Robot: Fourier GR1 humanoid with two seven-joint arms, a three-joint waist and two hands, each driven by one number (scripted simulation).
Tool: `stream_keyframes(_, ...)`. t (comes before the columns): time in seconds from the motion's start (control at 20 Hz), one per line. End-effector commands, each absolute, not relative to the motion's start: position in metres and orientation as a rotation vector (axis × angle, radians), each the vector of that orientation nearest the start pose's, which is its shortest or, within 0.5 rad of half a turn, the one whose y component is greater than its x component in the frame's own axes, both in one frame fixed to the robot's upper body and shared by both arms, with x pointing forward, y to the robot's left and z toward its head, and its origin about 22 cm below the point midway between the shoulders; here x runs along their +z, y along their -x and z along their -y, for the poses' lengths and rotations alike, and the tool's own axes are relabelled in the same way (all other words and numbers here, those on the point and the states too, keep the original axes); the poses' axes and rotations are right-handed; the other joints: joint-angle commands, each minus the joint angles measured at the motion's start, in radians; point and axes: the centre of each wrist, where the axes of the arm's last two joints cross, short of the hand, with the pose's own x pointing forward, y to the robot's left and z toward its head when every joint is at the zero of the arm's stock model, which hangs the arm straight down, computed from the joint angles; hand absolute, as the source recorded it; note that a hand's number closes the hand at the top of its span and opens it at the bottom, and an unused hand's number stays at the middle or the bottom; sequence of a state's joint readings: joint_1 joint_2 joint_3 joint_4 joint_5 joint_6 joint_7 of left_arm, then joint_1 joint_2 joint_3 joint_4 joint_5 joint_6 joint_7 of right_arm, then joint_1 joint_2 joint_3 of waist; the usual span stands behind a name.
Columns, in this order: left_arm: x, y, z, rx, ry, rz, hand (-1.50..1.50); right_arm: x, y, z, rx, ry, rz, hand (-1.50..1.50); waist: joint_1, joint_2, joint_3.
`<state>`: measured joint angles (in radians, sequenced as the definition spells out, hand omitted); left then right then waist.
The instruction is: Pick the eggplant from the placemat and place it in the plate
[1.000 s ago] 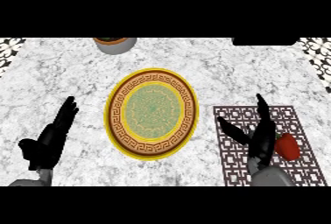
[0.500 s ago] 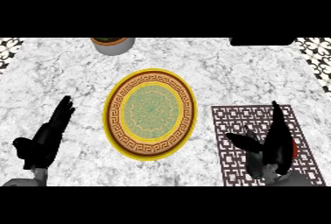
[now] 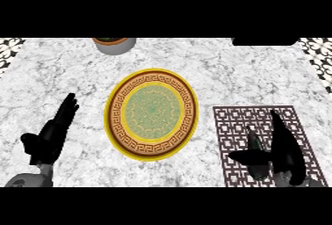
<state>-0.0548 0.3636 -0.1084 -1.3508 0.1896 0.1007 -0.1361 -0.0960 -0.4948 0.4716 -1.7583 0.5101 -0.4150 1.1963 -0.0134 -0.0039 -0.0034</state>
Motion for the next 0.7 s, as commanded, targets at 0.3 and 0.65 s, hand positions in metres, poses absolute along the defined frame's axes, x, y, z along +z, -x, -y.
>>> stream_keyframes(0.3, -0.019, -0.247, -0.308, -0.13, -0.138, 1.529, 0.0, 0.076, -0.238, 0.228, 0.334, 0.851, 0.48, -1.5, 0.017, 0.003, 0.001)
stream_keyframes(0.65, -0.016, -0.254, -0.311, -0.146, -0.156, 1.521, 0.0, 0.042, -0.233, 0.233, 0.361, 0.8, 0.399, -1.5, 0.015, 0.005, 0.003)
